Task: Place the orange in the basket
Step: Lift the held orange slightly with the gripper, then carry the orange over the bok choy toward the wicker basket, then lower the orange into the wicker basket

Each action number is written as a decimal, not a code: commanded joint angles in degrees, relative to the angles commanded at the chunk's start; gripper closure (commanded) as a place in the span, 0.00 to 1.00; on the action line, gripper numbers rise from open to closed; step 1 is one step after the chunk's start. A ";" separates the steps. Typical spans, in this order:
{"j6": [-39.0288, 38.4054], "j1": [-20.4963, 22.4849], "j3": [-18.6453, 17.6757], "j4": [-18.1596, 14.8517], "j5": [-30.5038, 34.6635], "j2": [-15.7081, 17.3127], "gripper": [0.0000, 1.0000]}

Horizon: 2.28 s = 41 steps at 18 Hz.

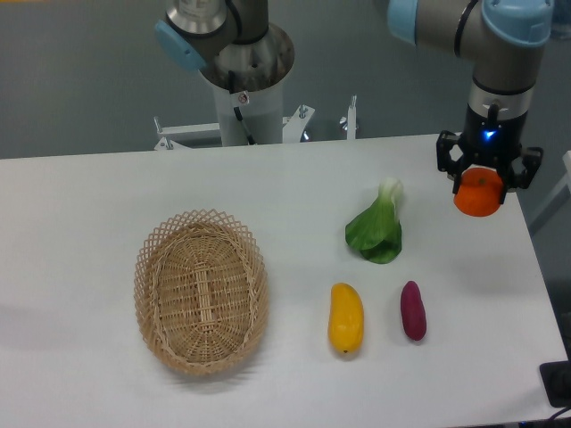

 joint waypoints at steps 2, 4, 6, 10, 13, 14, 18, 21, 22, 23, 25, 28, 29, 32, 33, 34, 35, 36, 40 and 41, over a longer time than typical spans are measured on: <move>-0.09 -0.26 -0.35 0.18 0.00 -0.09 0.33; -0.09 -0.35 -0.35 0.18 0.09 -0.09 0.33; -0.09 -0.44 -0.53 0.18 0.09 -0.09 0.33; -1.31 -1.31 -1.05 0.35 0.09 -0.26 0.33; -6.40 -1.84 -1.76 1.84 0.00 -0.62 0.33; -8.24 -3.15 -1.93 2.28 0.00 -0.79 0.33; -23.43 -9.56 -3.25 7.37 -0.09 -1.76 0.33; -35.21 -15.02 -3.08 9.84 -0.09 -2.29 0.33; -38.12 -16.60 -3.25 9.93 -0.09 -2.20 0.33; -40.84 -18.44 -3.08 9.93 -0.09 -2.20 0.33; -46.20 -22.22 -3.34 9.85 -0.09 -2.29 0.33; -53.07 -28.63 -4.04 9.93 0.00 -3.07 0.32; -54.65 -30.57 -4.22 9.93 0.00 -3.34 0.32; -57.38 -35.23 -4.40 10.20 0.09 -5.35 0.32; -58.18 -36.55 -4.48 10.54 0.09 -6.15 0.32; -58.71 -37.52 -4.48 10.55 0.09 -6.85 0.32; -58.80 -38.49 -4.57 10.55 0.09 -7.55 0.32; -58.89 -39.37 -4.66 10.55 0.09 -8.17 0.32; -58.89 -41.04 -5.01 11.60 0.18 -10.54 0.28; -58.89 -41.13 -5.36 11.60 0.61 -10.98 0.28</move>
